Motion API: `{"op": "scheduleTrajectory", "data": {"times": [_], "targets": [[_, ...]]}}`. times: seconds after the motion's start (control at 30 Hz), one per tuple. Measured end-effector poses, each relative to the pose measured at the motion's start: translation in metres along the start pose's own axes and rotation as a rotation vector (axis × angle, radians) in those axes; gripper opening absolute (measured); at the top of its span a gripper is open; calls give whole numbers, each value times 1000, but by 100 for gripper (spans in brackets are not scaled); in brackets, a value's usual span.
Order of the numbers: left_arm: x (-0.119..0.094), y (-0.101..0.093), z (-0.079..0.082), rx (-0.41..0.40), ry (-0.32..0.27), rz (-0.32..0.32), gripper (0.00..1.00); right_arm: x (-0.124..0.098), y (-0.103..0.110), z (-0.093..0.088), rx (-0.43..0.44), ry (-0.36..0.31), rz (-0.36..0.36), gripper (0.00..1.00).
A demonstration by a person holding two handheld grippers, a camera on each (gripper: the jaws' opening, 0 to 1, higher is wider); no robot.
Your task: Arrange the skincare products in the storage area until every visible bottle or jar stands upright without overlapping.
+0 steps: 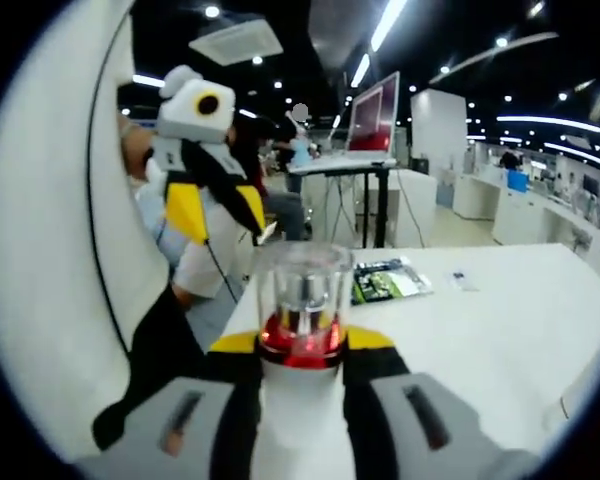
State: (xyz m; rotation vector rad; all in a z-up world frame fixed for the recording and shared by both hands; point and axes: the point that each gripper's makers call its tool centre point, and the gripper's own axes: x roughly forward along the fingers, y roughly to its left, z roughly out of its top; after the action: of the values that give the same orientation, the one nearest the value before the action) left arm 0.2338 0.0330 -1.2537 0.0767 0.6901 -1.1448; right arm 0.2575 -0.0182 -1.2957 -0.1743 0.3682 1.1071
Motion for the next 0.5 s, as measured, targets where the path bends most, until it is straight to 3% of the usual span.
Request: {"op": "scheduleTrajectory", "data": {"times": [0.5], "targets": [[24,-25,13,70,19,-88,28,-5,7,-6,25,24,3,29]]}}
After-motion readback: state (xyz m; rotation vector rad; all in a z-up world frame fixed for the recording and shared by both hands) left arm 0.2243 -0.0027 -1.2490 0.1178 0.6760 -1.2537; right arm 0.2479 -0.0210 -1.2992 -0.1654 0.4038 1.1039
